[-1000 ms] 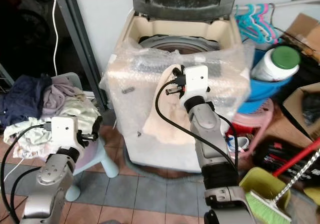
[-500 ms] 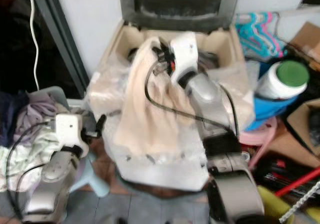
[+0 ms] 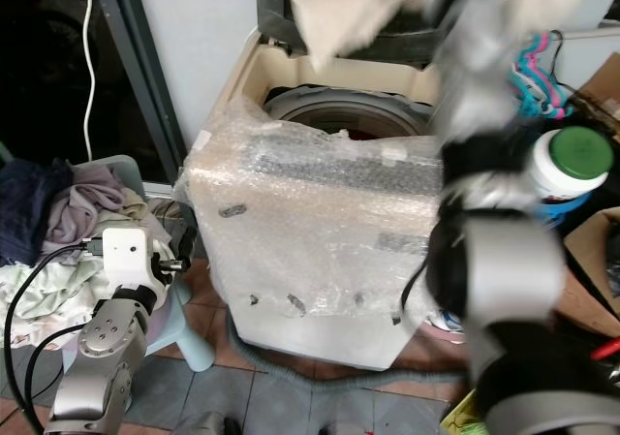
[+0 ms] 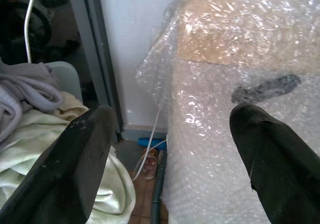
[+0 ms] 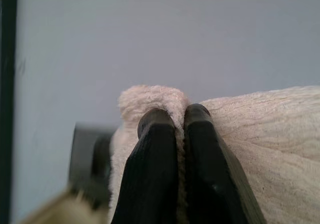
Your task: Clothes washing
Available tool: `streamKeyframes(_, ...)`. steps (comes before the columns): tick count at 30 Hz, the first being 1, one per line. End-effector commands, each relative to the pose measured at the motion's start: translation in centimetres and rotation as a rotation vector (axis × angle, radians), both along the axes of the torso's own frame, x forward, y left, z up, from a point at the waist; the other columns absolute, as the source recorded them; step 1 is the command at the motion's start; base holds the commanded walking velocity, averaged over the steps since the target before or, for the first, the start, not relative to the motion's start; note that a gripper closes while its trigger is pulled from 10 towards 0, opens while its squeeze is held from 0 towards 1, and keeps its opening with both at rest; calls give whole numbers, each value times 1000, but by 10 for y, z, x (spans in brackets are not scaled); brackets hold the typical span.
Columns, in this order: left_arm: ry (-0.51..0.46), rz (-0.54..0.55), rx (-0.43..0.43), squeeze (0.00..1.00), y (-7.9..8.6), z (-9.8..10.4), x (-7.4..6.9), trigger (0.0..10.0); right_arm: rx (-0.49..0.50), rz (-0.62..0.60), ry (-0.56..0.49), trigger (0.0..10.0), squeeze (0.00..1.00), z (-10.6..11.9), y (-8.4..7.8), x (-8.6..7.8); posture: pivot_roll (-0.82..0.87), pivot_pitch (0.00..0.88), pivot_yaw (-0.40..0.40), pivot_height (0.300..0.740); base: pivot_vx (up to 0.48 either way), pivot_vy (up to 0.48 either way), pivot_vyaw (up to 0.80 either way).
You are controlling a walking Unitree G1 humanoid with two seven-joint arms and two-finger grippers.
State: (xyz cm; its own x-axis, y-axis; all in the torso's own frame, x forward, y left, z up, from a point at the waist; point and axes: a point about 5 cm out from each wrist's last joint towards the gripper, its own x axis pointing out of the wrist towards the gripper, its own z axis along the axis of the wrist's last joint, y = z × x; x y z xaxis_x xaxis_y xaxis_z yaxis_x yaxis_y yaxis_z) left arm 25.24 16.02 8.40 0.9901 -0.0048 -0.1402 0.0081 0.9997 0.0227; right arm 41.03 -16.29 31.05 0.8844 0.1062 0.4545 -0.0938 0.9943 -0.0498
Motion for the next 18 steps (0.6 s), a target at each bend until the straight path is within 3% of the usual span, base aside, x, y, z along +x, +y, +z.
streamKeyframes(1, -1, 4, 13, 0, 3, 2, 0, 10000, -24, 56, 33, 10000, 1000, -11, 9, 0, 1, 0, -1, 740, 0, 0, 0)
streamKeyframes(3, 15, 0, 21, 0, 2, 1, 1, 10000, -51, 130, 113, 10000, 1000, -40, 16, -5, 1, 0, -1, 740, 0, 0, 0)
streamKeyframes(7, 22, -15, 25, 0, 0, 0, 3, 10000, -61, 176, 149, 10000, 1000, -61, 16, -14, -11, 0, 8, 740, 0, 0, 0)
streamKeyframes(14, 18, -15, 37, 0, 1, 1, 4, 10000, -27, 179, 117, 10000, 1000, -63, 11, -21, -9, 0, 11, 740, 0, 0, 0)
streamKeyframes(18, 15, 7, 55, 0, 2, 2, 4, 10000, -40, 205, 83, 10000, 1000, -61, 17, -35, -6, 0, 8, 740, 0, 0, 0)
